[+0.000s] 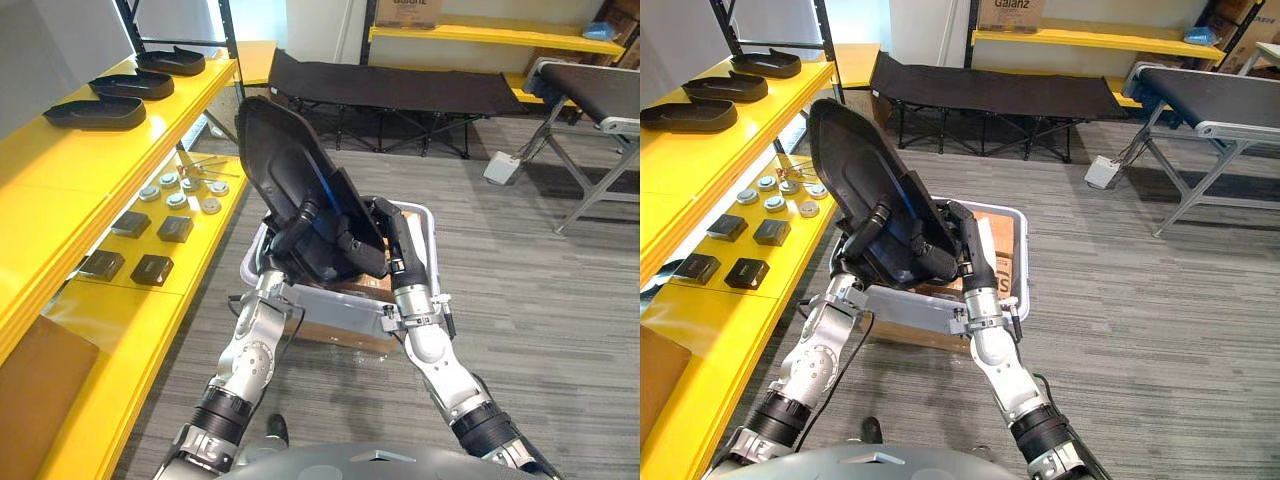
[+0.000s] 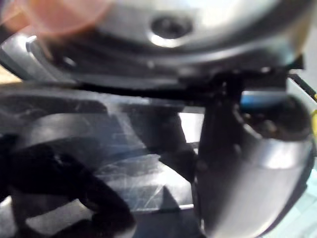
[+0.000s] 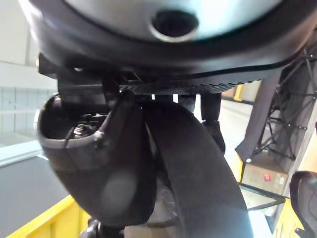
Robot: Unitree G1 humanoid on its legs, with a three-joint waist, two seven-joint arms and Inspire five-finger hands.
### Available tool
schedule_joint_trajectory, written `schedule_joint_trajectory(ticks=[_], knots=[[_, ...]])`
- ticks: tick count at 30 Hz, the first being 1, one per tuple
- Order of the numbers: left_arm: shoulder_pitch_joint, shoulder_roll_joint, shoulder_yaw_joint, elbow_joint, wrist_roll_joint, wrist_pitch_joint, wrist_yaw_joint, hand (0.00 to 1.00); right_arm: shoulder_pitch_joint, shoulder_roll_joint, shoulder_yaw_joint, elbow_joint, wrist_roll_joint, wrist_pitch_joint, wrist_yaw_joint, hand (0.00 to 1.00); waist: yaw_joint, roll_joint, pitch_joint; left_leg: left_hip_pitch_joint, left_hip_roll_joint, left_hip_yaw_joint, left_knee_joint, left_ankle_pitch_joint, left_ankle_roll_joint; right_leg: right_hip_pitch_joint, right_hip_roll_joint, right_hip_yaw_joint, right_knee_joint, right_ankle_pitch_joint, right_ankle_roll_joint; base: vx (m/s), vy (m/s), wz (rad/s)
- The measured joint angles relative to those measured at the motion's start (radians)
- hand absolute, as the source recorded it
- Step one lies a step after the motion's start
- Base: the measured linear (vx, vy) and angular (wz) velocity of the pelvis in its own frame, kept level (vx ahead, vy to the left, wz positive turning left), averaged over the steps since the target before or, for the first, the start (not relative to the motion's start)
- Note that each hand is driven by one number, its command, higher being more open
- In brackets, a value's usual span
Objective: Walk over and take three plastic housings, then place them on the shelf
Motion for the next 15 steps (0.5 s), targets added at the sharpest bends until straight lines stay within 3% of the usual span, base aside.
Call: schedule_joint_trajectory(ticks=[5, 7, 9, 15], knots=[[0.0, -0.003, 0.021, -0.022, 0.186, -0.03, 0.056, 0.0, 0.016, -0.008, 0.015, 0.002, 0.011, 0.001, 0.005, 1.0, 0.001, 0.0, 0.0, 0.0, 0.001, 0.001, 0.0, 0.0, 0.0, -0.002, 0.0, 0.002, 0.004, -0.001, -0.002, 0.0, 0.0, 0.0], [0.001, -0.017, 0.06, -0.042, 0.471, -0.062, 0.142, 0.0, 0.035, -0.006, 0.014, -0.006, 0.073, 0.001, 0.033, 1.0, 0.001, 0.0, 0.0, 0.001, 0.002, 0.003, 0.0, 0.0, 0.0, -0.004, 0.0, 0.004, 0.007, -0.002, -0.003, 0.0, 0.0, 0.0], [0.021, -0.017, 0.105, -0.098, 0.645, -0.077, 0.204, 0.0, 0.06, -0.001, -0.005, -0.024, 0.151, 0.001, 0.07, 1.0, 0.0, 0.0, 0.0, 0.001, 0.004, 0.007, 0.0, -0.005, -0.006, -0.008, 0.001, 0.009, 0.01, -0.003, -0.005, 0.0, 0.0, -0.08], [0.119, 0.011, 0.268, -0.265, 0.949, -0.201, 0.385, 0.0, 0.159, 0.002, -0.236, -0.112, 0.35, 0.001, 0.137, 1.0, 0.001, 0.005, -0.002, 0.004, 0.016, 0.036, 0.0, -0.018, -0.017, -0.026, 0.007, 0.04, 0.013, -0.006, -0.007, 0.01, 0.002, -0.14]])
